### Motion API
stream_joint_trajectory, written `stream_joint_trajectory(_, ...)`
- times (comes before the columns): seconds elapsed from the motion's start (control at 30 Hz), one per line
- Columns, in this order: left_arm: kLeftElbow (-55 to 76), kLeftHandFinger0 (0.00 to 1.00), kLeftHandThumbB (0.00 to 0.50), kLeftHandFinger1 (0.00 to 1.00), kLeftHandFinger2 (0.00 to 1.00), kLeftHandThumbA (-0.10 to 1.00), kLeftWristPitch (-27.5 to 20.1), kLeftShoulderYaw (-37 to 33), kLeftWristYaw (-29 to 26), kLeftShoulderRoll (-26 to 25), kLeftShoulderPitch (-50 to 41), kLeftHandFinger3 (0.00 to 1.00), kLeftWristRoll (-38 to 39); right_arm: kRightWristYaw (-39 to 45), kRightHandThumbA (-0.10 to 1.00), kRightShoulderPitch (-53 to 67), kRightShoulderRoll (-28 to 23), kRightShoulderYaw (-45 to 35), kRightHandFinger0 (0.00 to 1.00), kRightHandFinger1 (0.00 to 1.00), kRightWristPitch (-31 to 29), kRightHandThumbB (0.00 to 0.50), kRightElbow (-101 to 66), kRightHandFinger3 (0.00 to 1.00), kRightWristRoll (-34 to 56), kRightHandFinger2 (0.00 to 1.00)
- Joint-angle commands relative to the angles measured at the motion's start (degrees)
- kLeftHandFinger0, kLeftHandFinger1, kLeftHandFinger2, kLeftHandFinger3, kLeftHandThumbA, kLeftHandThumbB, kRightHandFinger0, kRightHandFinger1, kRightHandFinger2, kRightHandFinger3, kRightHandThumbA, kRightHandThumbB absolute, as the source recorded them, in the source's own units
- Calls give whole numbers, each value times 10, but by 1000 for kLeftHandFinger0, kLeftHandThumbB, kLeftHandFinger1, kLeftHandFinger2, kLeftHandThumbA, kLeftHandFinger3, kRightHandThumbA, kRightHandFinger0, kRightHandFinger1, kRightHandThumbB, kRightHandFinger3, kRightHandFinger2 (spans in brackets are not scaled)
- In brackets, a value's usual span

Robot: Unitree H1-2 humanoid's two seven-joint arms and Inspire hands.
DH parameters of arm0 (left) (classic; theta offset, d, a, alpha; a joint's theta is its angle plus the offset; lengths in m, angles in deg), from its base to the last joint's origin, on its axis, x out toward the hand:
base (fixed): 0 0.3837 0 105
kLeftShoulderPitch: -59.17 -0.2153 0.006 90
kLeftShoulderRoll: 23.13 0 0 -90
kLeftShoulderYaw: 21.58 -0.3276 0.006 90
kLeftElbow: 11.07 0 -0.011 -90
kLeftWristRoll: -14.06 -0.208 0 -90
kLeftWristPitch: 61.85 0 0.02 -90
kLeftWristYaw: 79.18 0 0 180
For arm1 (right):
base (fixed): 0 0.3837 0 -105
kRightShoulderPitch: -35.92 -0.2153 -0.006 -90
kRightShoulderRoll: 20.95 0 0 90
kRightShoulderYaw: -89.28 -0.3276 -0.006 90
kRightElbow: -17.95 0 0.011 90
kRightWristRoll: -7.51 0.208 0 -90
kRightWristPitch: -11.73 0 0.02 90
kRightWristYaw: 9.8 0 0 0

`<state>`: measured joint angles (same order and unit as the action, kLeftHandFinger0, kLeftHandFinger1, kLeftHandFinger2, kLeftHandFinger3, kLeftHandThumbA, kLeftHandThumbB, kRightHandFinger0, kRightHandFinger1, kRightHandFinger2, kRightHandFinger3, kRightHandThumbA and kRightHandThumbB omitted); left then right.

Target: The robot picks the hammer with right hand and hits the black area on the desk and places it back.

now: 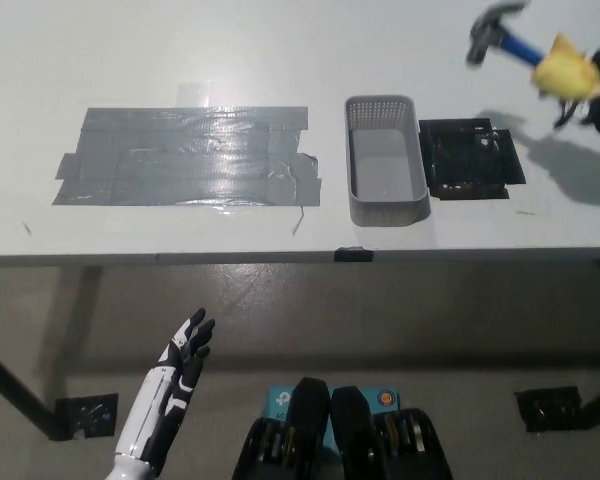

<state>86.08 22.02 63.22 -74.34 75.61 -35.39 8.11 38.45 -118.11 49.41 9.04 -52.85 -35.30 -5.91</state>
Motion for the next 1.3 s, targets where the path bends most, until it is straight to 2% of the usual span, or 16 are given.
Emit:
stream_joint_trajectory(0.0, 6, 1000, 0, 1000, 1000, 944, -13, 6, 0, -4, 9, 1000, 6, -9, -100, -80, -37, -46, 204, 646, 15, 142, -17, 736, 32, 965)
stream_joint_trajectory(0.07, 5, 1000, 0, 1000, 1000, 947, -13, 6, 0, -4, 10, 1000, 5, -8, -100, -81, -38, -53, 197, 653, 15, 144, -21, 513, 27, 975)
stream_joint_trajectory(0.13, 8, 1000, 0, 1000, 1000, 940, -11, 8, 1, -6, 8, 1000, 7, -3, -100, -62, -37, -35, 209, 614, 15, 132, -21, 698, 25, 881)
stream_joint_trajectory(0.27, 10, 1000, 8, 1000, 1000, 957, -8, 7, 1, -7, 5, 1000, 3, -3, -100, -33, -20, -17, 162, 598, 13, 74, -22, 990, 20, 880)
stream_joint_trajectory(0.67, 11, 1000, 0, 1000, 1000, 951, -11, 8, 1, -7, 5, 1000, 4, -61, -100, 55, 20, 136, 129, 673, -80, 148, 71, 973, -75, 1000)
stream_joint_trajectory(0.7, 15, 1000, 4, 1000, 1000, 952, -11, 9, -1, -6, 4, 1000, 3, -72, -100, 82, 46, 193, 333, 751, -87, 145, 117, 1000, -122, 1000)
stream_joint_trajectory(0.73, 15, 1000, 1, 1000, 1000, 953, -11, 8, 0, -6, 5, 1000, 2, -74, -100, 84, 46, 204, 343, 692, -92, 126, 119, 1000, -128, 974)
stream_joint_trajectory(0.8, 15, 1000, 0, 1000, 1000, 952, -12, 8, 1, -6, 6, 1000, 4, -78, -100, 91, 48, 231, 119, 395, -101, 125, 125, 1000, -137, 588)
stream_joint_trajectory(0.87, 15, 1000, 0, 1000, 1000, 952, -12, 8, 1, -6, 6, 1000, 4, -82, -100, 89, 48, 237, 12, 283, -104, 124, 129, 1000, -133, 441)
stream_joint_trajectory(0.9, 15, 1000, 18, 1000, 1000, 951, -12, 8, 1, -5, 8, 1000, 5, -81, -100, 88, 53, 243, 0, 132, -102, 134, 137, 1000, -136, 288)
stream_joint_trajectory(1.0, 15, 1000, 17, 1000, 1000, 952, -11, 8, 2, -6, 8, 1000, 5, -84, -100, 83, 54, 244, 0, 127, -104, 133, 144, 1000, -136, 284)
stream_joint_trajectory(1.03, 15, 1000, 9, 1000, 1000, 956, -15, 9, 0, -6, 8, 1000, 1, -89, -100, 76, 50, 222, 0, 201, -81, 122, 130, 1000, -120, 315)
stream_joint_trajectory(1.07, 16, 1000, 6, 1000, 1000, 958, -13, 9, 0, -6, 10, 1000, 1, -91, -100, 70, 47, 224, 76, 359, -87, 122, 133, 868, -124, 432)
stream_joint_trajectory(1.1, 17, 1000, 6, 1000, 1000, 959, -13, 9, 0, -6, 10, 1000, 0, -93, -100, 66, 45, 223, 97, 424, -91, 118, 135, 855, -125, 472)
stream_joint_trajectory(1.23, 17, 1000, 5, 1000, 1000, 964, -13, 9, 0, -6, 10, 1000, 0, -94, -100, 62, 45, 219, 79, 537, -96, 120, 139, 862, -125, 724)
stream_joint_trajectory(1.27, 18, 1000, 10, 1000, 1000, 965, -11, 9, 1, -7, 10, 1000, 1, -94, -100, 51, 37, 207, 10, 538, -105, 112, 136, 429, -114, 803)
